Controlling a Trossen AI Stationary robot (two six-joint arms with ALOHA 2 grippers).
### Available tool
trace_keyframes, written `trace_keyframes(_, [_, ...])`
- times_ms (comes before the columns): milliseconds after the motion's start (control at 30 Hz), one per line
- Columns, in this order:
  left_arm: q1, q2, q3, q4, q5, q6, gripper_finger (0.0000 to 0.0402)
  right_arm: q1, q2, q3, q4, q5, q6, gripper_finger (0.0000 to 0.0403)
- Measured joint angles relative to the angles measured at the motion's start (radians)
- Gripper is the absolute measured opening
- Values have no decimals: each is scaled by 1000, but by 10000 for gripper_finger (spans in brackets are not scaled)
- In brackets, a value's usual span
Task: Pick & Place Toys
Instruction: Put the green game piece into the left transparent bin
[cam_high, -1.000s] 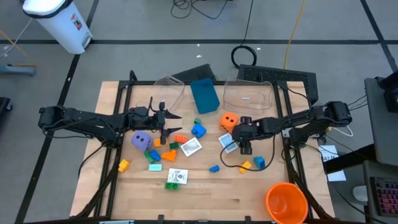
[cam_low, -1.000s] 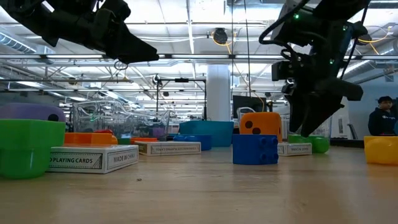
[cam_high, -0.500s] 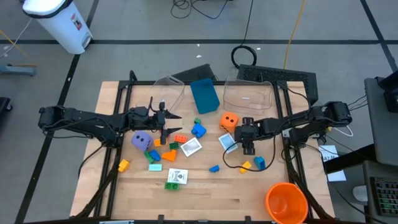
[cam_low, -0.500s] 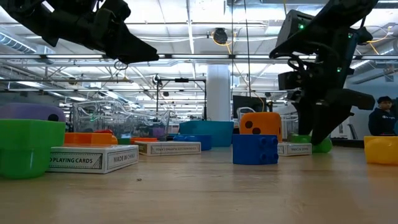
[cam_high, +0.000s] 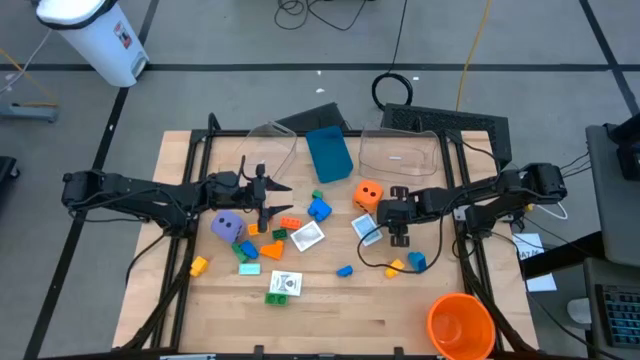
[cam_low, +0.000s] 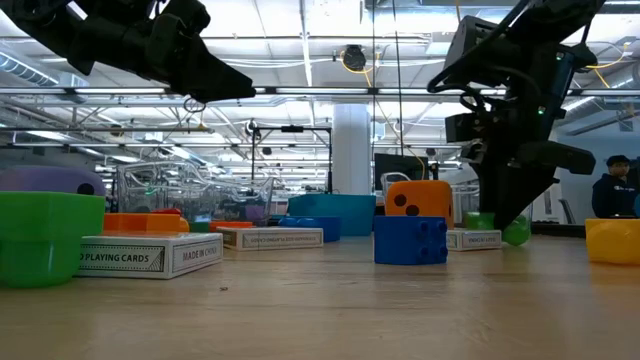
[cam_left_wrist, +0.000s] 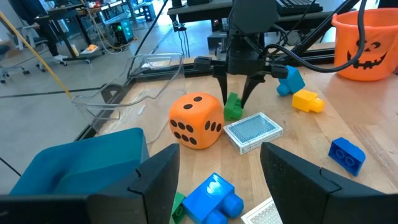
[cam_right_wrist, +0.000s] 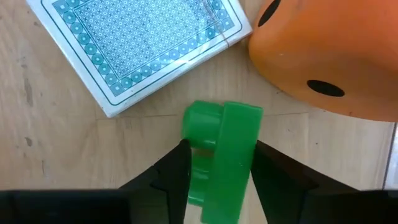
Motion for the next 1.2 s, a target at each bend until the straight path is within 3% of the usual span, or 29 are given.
trace_keyframes(467, [0,0,0,0,0,0,230,0,1,0,-7,0,-5,83])
trace_keyframes(1200, [0,0,0,1,0,0,230,0,-52,-3,-25,-4,-24,77])
